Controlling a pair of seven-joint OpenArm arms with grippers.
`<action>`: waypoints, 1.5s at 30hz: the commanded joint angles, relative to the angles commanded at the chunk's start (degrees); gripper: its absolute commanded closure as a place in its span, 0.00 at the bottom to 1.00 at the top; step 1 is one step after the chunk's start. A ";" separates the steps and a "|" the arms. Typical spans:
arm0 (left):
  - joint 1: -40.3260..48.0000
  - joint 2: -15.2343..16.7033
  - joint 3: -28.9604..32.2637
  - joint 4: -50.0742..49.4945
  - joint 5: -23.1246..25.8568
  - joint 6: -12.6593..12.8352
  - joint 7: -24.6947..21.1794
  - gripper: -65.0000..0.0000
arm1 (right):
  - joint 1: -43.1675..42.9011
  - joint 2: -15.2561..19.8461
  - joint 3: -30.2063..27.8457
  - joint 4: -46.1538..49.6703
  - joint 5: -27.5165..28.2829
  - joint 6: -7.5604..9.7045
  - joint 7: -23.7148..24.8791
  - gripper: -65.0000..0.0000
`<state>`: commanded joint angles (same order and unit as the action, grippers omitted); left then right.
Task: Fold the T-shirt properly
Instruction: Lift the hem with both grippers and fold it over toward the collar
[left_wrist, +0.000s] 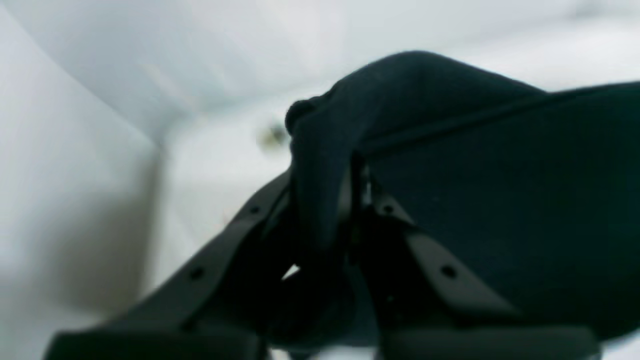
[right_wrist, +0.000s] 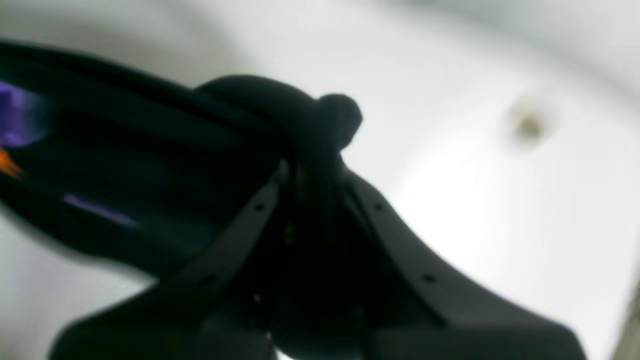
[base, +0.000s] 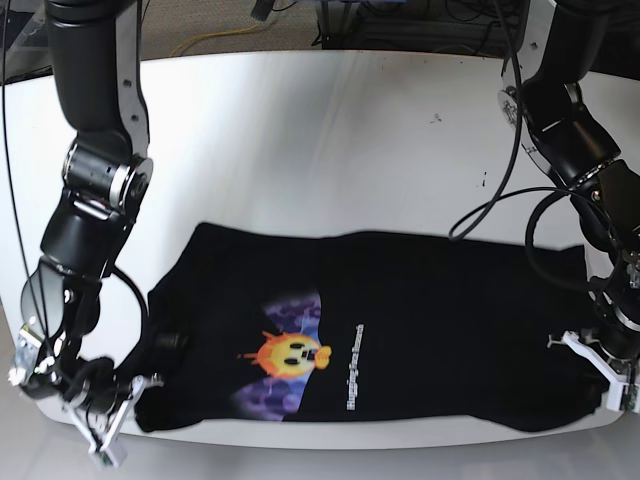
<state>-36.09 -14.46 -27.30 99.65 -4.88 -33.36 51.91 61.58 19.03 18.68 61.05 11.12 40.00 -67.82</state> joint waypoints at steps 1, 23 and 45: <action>-1.05 -0.18 0.00 1.58 0.00 0.00 0.09 1.00 | 2.20 0.35 0.00 0.00 0.00 0.00 -1.85 1.00; 10.64 -2.29 2.02 5.36 -0.53 -0.44 0.09 1.00 | -23.21 4.57 0.35 24.97 15.91 0.00 -12.18 1.00; 49.05 0.26 -7.12 9.23 -0.18 -6.64 0.00 1.00 | -66.81 2.02 10.81 29.54 27.25 0.00 -12.18 1.00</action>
<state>12.97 -14.20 -34.42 108.88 -5.05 -40.00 51.91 -5.23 21.05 29.49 90.59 38.37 40.00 -80.00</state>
